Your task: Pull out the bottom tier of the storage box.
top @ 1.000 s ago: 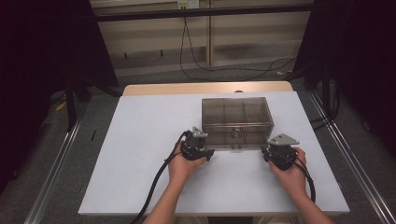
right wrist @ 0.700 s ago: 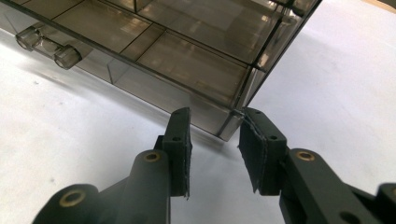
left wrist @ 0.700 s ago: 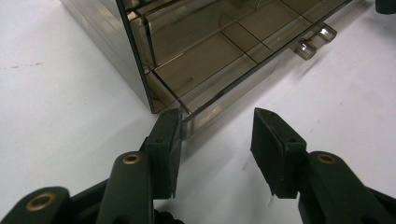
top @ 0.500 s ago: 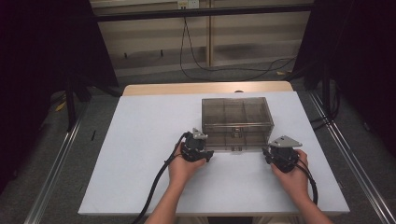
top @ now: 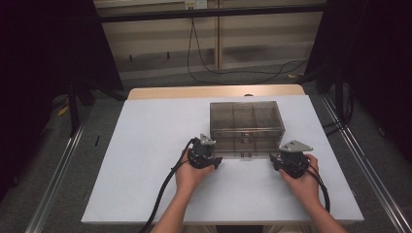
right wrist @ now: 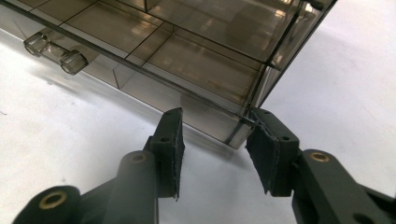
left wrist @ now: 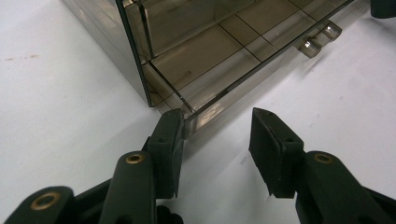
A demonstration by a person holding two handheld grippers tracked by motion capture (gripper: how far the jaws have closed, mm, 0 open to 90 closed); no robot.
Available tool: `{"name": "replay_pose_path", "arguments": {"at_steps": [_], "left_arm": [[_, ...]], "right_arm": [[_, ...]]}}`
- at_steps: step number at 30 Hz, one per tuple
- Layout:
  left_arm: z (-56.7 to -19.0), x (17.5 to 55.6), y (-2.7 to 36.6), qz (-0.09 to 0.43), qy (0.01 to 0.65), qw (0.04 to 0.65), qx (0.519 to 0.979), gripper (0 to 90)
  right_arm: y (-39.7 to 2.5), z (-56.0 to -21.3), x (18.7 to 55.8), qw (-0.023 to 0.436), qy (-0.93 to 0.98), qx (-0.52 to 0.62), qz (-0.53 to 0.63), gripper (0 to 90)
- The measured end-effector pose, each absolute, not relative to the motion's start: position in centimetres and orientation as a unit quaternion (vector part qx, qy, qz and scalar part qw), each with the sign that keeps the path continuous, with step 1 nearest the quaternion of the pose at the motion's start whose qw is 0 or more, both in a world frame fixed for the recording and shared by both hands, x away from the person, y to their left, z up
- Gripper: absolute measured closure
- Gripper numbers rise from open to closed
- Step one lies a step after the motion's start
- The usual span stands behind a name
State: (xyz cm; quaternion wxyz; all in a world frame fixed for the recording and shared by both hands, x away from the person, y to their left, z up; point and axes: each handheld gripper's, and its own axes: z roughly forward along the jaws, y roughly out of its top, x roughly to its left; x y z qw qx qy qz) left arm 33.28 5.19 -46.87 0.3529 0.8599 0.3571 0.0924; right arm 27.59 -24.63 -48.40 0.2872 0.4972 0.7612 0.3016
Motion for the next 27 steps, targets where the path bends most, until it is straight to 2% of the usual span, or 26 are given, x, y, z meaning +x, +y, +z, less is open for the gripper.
{"name": "replay_pose_path", "arguments": {"at_steps": [27], "left_arm": [[-46.5, 32.5, 5.5, 0.097, 0.366, 0.352, 0.856, 58.5]], "right_arm": [[-24.7, -48.1, 26.4, 0.273, 0.763, 0.499, 0.308, 61.7]]}}
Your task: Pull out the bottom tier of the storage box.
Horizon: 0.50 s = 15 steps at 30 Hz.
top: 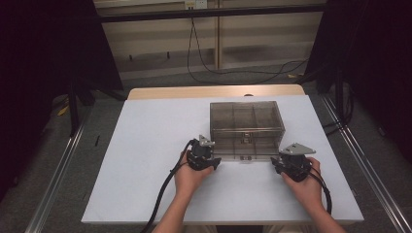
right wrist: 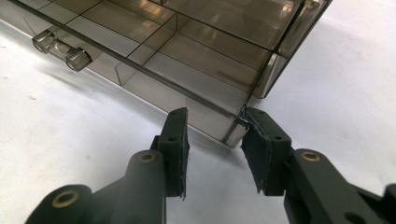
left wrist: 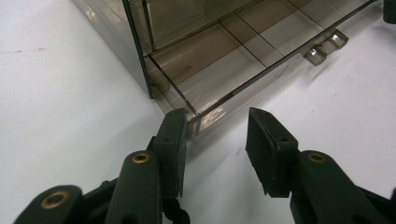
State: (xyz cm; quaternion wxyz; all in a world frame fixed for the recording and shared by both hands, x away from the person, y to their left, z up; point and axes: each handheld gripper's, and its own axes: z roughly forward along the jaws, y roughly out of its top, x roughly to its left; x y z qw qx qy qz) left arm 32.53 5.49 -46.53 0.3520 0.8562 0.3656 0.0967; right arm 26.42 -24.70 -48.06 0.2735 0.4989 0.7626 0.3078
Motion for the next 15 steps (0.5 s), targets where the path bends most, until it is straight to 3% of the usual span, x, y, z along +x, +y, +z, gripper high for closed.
{"name": "replay_pose_path", "arguments": {"at_steps": [15], "left_arm": [[-46.6, 31.82, 5.54, 0.09, 0.366, 0.352, 0.857, 59.8]], "right_arm": [[-24.92, -48.02, 25.94, 0.272, 0.768, 0.491, 0.308, 61.8]]}}
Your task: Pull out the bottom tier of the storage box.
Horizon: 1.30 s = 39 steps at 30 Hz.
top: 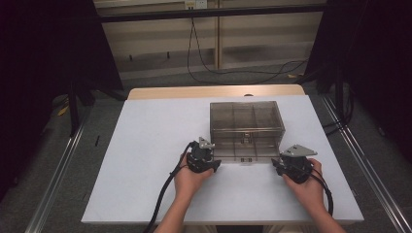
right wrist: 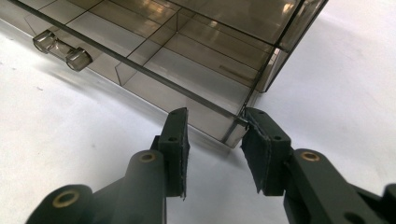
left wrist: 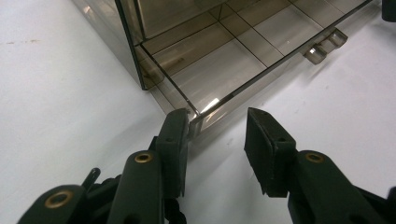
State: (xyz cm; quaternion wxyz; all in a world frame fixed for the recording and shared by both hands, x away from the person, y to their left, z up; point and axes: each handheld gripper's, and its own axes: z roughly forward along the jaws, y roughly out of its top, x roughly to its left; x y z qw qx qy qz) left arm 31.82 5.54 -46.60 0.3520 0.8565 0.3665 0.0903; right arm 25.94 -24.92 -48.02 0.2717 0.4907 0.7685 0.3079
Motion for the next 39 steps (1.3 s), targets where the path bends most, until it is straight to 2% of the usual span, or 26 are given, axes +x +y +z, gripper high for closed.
{"name": "replay_pose_path", "arguments": {"at_steps": [39], "left_arm": [[-46.57, 30.98, 5.67, 0.09, 0.356, 0.347, 0.863, 60.8]], "right_arm": [[-25.18, -47.96, 25.31, 0.262, 0.769, 0.494, 0.311, 61.1]]}}
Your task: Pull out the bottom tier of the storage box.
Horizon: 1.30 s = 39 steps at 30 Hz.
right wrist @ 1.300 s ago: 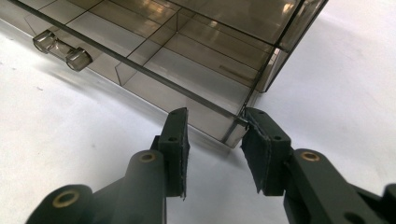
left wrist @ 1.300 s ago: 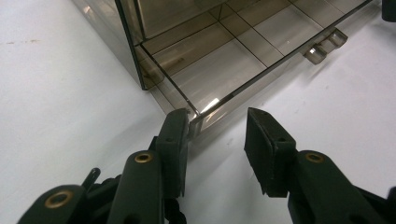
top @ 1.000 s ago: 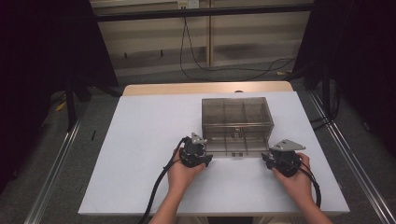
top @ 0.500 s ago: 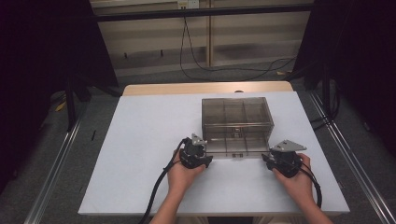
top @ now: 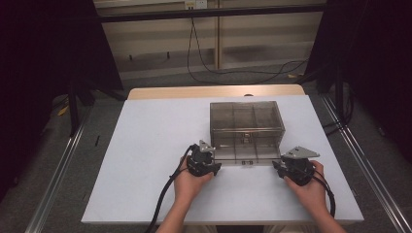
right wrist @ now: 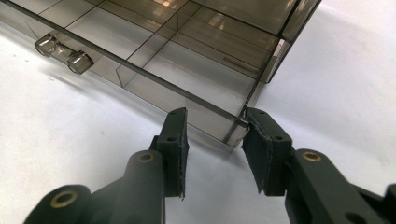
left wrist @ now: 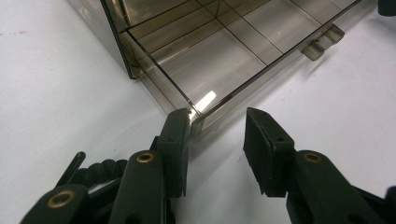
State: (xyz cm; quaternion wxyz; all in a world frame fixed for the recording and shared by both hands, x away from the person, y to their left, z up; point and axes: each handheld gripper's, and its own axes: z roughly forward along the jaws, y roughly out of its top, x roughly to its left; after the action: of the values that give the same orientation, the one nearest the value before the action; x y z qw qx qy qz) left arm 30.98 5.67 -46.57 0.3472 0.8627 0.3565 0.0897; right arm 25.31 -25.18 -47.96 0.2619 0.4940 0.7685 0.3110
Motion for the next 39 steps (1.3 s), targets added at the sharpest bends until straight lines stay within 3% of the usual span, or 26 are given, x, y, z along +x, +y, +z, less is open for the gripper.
{"name": "replay_pose_path", "arguments": {"at_steps": [39], "left_arm": [[-46.62, 30.28, 5.73, 0.088, 0.347, 0.344, 0.868, 61.1]], "right_arm": [[-25.32, -47.84, 24.41, 0.251, 0.767, 0.496, 0.32, 61.1]]}}
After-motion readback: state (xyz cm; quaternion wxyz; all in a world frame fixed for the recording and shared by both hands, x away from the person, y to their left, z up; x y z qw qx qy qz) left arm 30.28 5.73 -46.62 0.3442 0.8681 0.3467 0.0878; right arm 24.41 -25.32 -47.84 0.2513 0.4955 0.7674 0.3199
